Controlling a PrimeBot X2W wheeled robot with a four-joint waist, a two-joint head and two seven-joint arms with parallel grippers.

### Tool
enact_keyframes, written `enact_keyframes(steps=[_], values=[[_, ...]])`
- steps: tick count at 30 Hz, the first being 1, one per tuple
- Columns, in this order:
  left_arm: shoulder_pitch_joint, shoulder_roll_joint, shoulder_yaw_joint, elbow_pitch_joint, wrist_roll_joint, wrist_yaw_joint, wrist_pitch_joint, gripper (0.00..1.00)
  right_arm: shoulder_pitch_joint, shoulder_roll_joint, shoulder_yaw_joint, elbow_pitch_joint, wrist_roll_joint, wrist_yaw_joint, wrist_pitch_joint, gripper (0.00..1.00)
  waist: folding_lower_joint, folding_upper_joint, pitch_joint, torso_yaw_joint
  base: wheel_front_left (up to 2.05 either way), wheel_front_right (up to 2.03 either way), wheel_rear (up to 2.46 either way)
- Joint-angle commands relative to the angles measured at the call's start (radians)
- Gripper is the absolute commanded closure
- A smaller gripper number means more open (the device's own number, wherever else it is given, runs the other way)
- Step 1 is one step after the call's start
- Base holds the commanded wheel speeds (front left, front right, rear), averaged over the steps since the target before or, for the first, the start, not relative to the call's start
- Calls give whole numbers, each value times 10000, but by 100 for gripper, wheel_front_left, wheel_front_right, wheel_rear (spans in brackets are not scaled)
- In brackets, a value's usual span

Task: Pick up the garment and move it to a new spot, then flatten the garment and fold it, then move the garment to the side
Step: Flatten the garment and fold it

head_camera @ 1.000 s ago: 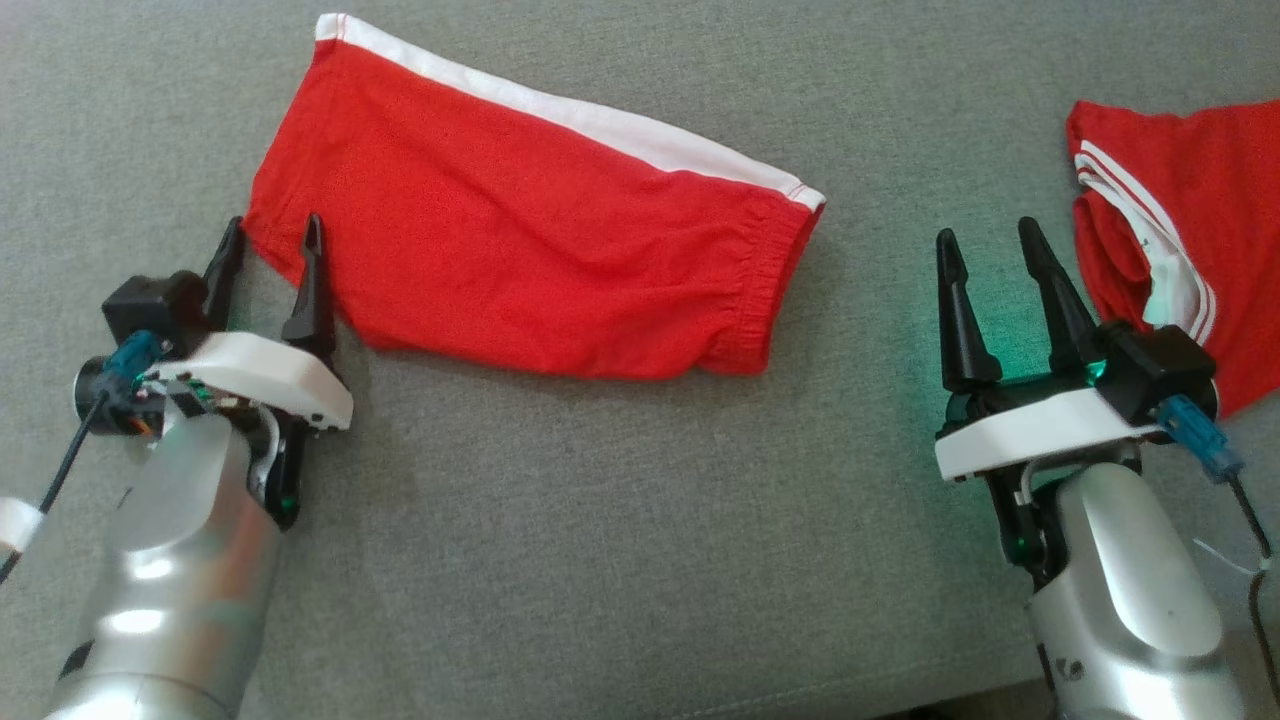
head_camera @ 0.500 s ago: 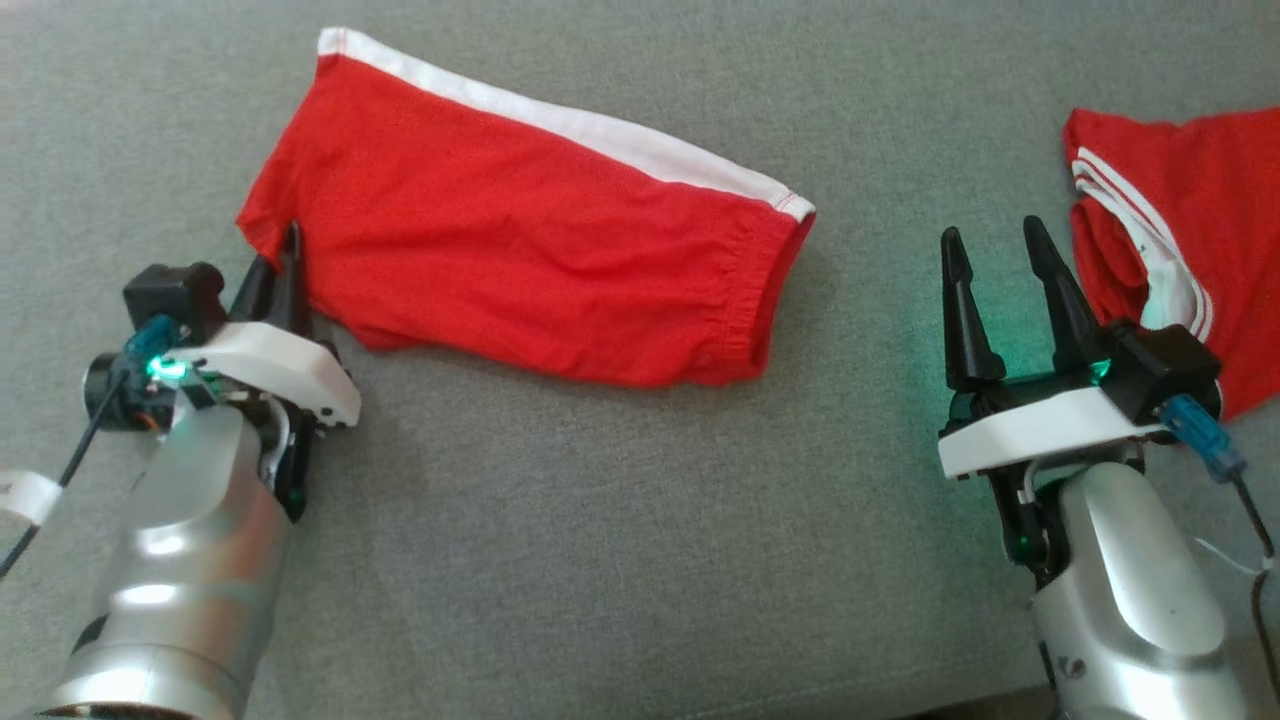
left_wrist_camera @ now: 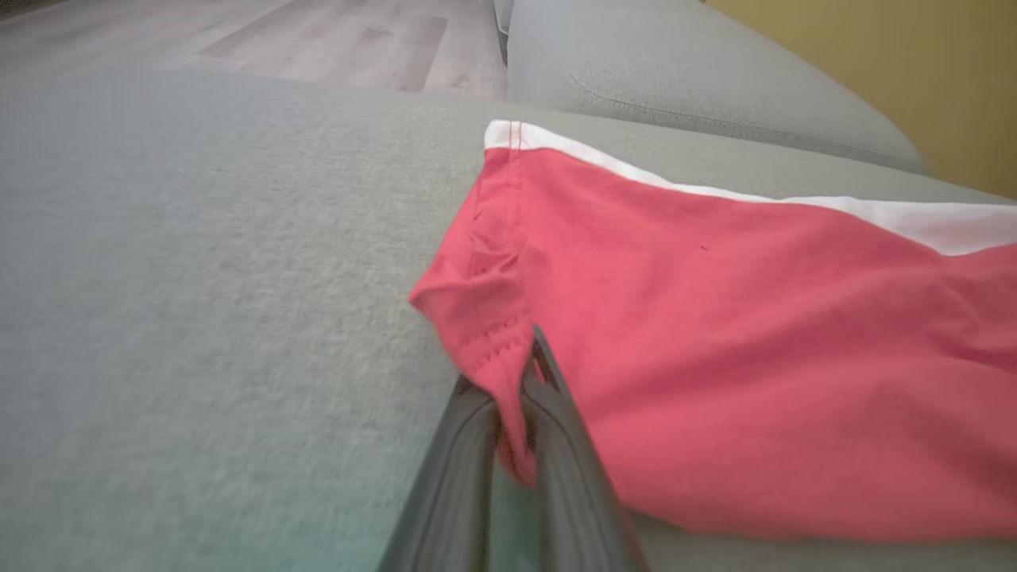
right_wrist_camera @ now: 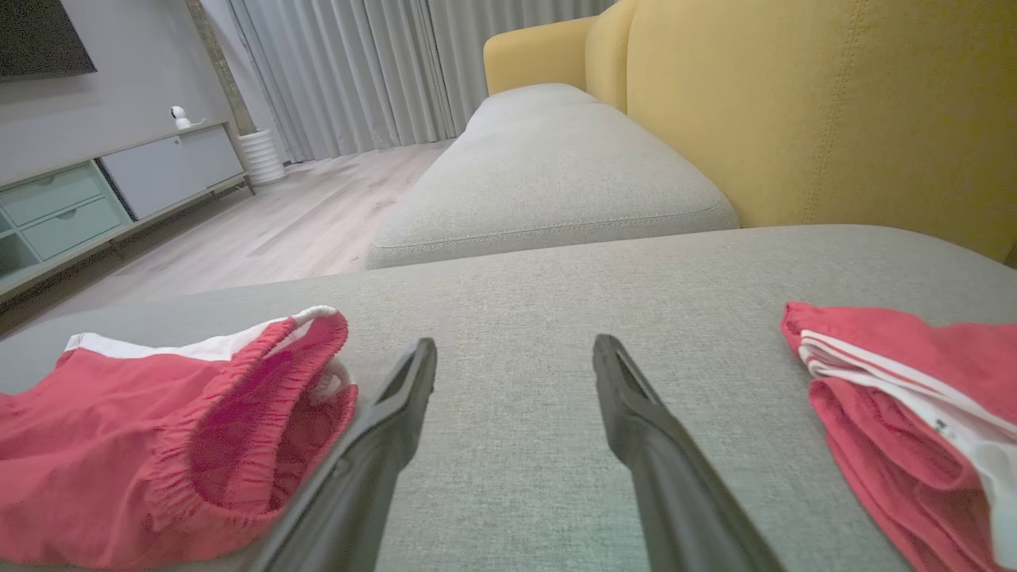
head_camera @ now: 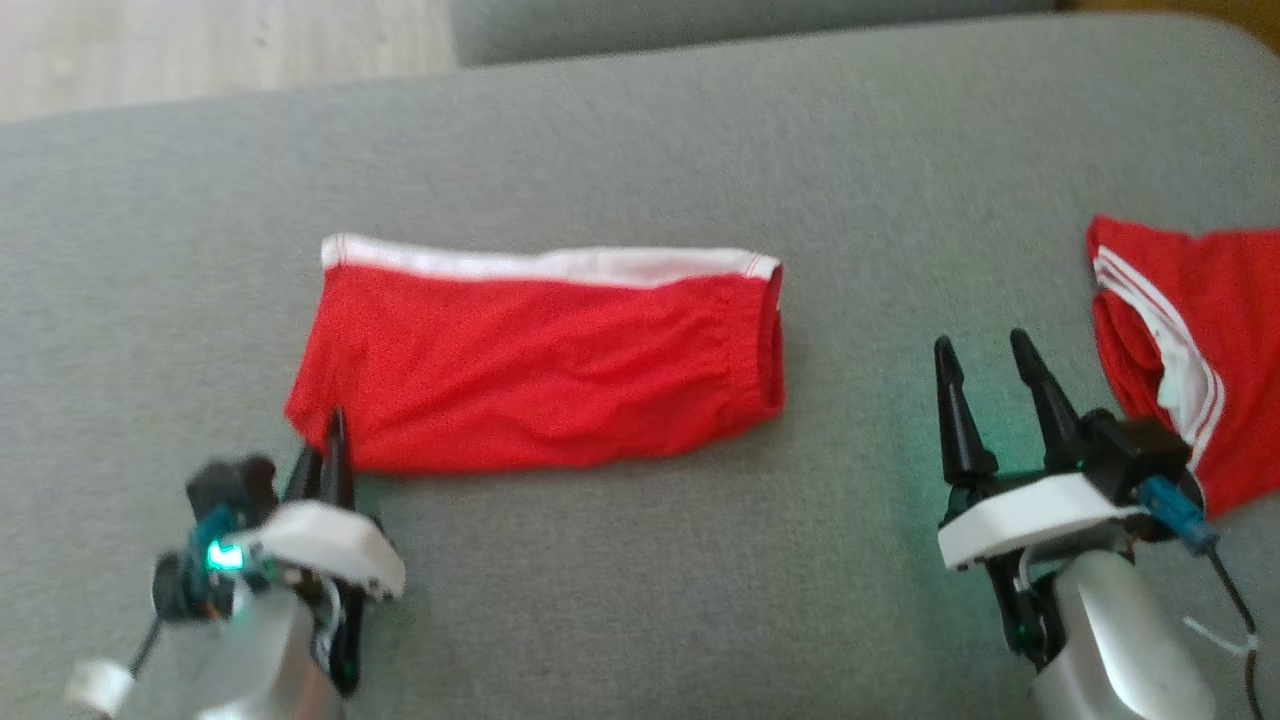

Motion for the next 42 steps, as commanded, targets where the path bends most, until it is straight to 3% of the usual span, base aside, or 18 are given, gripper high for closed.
enact_keyframes(steps=[1,5,6,7,8,17,23,32,42], values=[[84,153,459,-432,112,156,-53,100,33,49,203,-214,85,-7,-107,0,1,-1,-488,409,0,0,0],[535,20,611,-744,304,247,-53,100,209,49,298,-81,150,-7,-107,0,1,-1,-669,570,0,0,0],[648,-19,667,-925,395,274,-53,96,259,49,340,-39,152,-7,-107,0,1,-1,-744,615,0,0,0],[781,-54,681,-1163,534,259,-53,6,307,49,374,0,174,-7,-107,0,1,-1,-807,645,0,0,0],[933,-87,722,-1350,668,309,-53,0,348,49,397,32,193,-7,-107,0,1,-1,-879,677,0,0,0],[2432,-248,1217,-4247,2259,726,-53,0,269,49,660,138,430,-7,-107,0,1,-1,-1057,656,0,0,0],[3567,-514,1272,-5560,2571,770,-53,0,164,49,979,331,601,-7,-107,0,1,-1,-1167,904,0,0,0],[4073,-618,922,-5768,2547,588,-53,0,-406,49,1622,761,1177,-7,-107,0,1,-1,-1018,1537,0,0,0],[3333,-624,-229,-5606,2065,588,-53,0,-1609,49,1773,2469,1476,-7,-107,0,1,-1,-381,2604,0,0,0]])
